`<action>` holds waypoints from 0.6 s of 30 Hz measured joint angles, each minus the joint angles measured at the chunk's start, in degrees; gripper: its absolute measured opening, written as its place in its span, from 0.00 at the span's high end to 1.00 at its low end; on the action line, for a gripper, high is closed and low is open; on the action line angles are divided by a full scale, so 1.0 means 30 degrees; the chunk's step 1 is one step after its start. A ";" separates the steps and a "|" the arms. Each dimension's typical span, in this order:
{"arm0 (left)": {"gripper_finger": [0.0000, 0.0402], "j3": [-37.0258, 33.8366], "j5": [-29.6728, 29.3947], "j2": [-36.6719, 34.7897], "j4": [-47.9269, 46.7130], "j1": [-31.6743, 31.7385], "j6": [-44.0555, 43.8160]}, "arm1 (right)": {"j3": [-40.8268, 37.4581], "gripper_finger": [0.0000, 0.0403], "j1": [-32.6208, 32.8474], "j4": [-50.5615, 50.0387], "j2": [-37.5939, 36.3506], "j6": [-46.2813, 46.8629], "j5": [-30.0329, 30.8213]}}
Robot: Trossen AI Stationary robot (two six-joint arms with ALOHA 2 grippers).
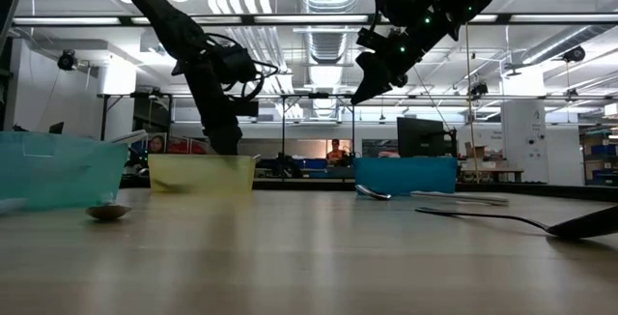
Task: Sort silverware by color (type)
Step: Put the black spoon into the yellow bin
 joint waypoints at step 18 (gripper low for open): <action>0.55 -0.0391 -0.0058 0.0152 0.0187 0.0248 -0.0616 | -0.0043 0.97 -0.0073 -0.0007 0.0000 0.0002 -0.0007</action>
